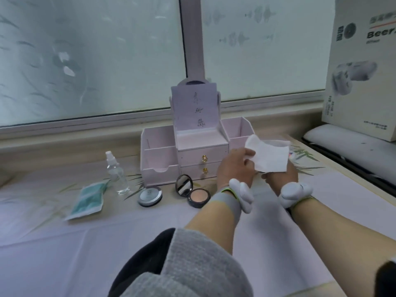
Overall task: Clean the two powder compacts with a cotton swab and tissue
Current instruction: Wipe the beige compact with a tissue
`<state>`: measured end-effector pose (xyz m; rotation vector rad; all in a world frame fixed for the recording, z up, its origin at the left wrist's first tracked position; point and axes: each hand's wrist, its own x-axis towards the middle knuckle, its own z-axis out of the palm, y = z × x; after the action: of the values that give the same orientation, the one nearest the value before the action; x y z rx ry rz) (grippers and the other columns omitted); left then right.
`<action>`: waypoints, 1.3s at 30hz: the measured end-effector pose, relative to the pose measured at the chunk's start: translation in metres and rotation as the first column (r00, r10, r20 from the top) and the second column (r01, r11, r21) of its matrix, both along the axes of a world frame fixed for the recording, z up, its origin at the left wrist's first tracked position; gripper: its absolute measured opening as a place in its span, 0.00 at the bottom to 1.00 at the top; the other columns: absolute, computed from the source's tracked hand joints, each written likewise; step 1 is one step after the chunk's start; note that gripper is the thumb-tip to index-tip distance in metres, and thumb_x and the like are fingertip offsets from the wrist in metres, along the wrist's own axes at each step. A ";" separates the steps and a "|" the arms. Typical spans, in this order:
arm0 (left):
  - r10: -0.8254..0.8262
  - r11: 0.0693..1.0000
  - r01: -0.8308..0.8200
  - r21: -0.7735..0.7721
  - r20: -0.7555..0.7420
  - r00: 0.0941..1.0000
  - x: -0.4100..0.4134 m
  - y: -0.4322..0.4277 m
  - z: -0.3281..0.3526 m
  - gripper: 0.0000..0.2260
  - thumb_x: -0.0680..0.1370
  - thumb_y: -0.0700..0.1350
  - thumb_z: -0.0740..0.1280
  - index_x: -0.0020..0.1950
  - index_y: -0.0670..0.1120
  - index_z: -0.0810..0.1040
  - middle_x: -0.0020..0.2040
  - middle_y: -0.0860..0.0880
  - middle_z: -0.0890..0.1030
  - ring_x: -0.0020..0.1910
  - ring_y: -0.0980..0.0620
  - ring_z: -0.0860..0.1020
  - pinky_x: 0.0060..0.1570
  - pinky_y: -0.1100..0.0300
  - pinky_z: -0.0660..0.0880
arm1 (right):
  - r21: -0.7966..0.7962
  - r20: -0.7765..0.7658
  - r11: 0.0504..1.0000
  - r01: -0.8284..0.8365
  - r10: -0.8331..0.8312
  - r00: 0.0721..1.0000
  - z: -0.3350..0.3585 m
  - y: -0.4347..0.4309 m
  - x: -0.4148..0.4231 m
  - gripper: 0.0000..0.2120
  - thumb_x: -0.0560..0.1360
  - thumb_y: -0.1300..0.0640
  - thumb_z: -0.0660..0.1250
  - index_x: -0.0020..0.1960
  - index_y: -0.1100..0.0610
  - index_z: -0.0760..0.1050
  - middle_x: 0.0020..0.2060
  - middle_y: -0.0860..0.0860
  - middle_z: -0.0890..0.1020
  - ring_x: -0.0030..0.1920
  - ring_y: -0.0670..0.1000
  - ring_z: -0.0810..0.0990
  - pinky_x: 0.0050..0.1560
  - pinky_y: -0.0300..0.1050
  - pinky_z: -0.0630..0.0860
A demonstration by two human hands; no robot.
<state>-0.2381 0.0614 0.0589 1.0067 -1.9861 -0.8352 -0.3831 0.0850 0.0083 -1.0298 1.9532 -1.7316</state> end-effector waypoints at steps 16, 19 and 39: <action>0.323 0.946 -0.320 0.048 -0.216 0.921 0.147 -0.023 -0.045 0.17 0.77 0.46 0.68 0.65 0.54 0.74 0.53 0.56 0.78 0.43 0.56 0.79 0.47 0.58 0.76 | 0.045 -0.091 0.999 -0.014 0.018 0.996 0.039 -0.019 0.164 0.08 0.76 0.51 0.65 0.47 0.55 0.77 0.41 0.50 0.81 0.42 0.54 0.78 0.39 0.44 0.70; 0.442 0.897 -0.431 0.100 -0.224 0.869 0.160 -0.022 -0.062 0.13 0.78 0.44 0.66 0.62 0.52 0.76 0.54 0.55 0.77 0.47 0.51 0.78 0.46 0.61 0.70 | 0.109 -0.194 0.993 0.049 -0.027 0.981 0.034 -0.030 0.156 0.09 0.77 0.53 0.60 0.46 0.55 0.77 0.43 0.53 0.81 0.44 0.57 0.78 0.43 0.48 0.74; 0.463 0.859 -0.438 0.265 -0.038 0.886 0.132 -0.051 -0.088 0.13 0.85 0.48 0.56 0.55 0.44 0.78 0.52 0.42 0.81 0.53 0.39 0.76 0.45 0.56 0.66 | 0.455 -0.383 0.845 -0.280 0.470 0.795 0.005 -0.065 0.160 0.12 0.76 0.58 0.65 0.53 0.49 0.84 0.55 0.51 0.82 0.55 0.52 0.79 0.54 0.36 0.70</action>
<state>-0.1058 0.0102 -0.0293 1.4756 -1.4879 -0.8592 -0.2236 0.0195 0.0135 -1.6797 2.0424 -0.8770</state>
